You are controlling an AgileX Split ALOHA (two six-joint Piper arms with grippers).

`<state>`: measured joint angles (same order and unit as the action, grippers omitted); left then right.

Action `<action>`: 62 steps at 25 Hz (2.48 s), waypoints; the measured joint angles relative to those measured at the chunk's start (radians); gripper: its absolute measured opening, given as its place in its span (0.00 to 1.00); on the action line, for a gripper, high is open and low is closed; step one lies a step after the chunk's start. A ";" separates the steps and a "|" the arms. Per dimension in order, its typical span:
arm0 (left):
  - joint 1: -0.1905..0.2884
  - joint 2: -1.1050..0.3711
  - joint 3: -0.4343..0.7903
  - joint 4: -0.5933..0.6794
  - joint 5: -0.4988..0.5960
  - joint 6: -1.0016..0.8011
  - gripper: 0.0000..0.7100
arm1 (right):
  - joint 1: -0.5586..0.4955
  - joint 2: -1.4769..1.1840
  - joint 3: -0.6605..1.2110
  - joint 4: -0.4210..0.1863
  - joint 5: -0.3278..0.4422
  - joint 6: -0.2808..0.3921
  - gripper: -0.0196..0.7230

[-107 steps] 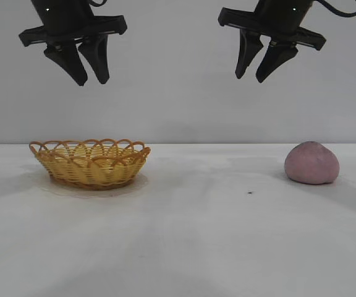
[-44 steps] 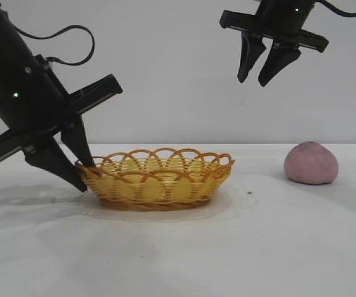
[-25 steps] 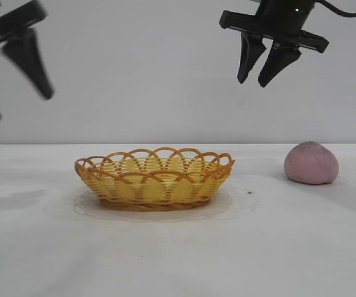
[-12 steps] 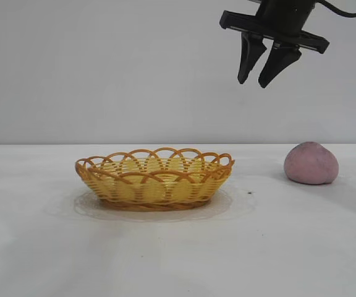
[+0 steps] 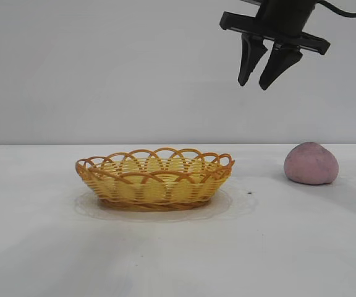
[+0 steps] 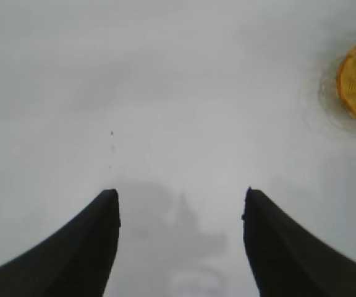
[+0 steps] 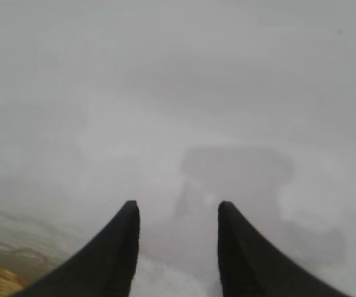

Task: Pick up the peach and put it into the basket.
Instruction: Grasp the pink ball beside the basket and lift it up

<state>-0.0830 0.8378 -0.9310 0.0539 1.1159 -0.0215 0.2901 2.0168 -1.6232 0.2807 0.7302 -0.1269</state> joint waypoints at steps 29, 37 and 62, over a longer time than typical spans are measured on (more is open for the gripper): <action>0.000 -0.856 0.447 -0.059 0.004 -0.002 0.61 | 0.000 0.014 -0.001 -0.002 0.012 0.000 0.35; 0.005 -0.856 0.447 -0.059 0.004 -0.002 0.61 | 0.000 0.016 -0.001 -0.042 0.036 0.000 0.35; 0.220 -0.856 0.447 -0.059 0.004 -0.002 0.61 | -0.009 0.118 -0.012 -0.221 0.289 0.004 0.03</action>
<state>0.1372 -0.0186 -0.4839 -0.0052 1.1198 -0.0240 0.2814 2.1345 -1.6352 0.0602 1.0189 -0.1229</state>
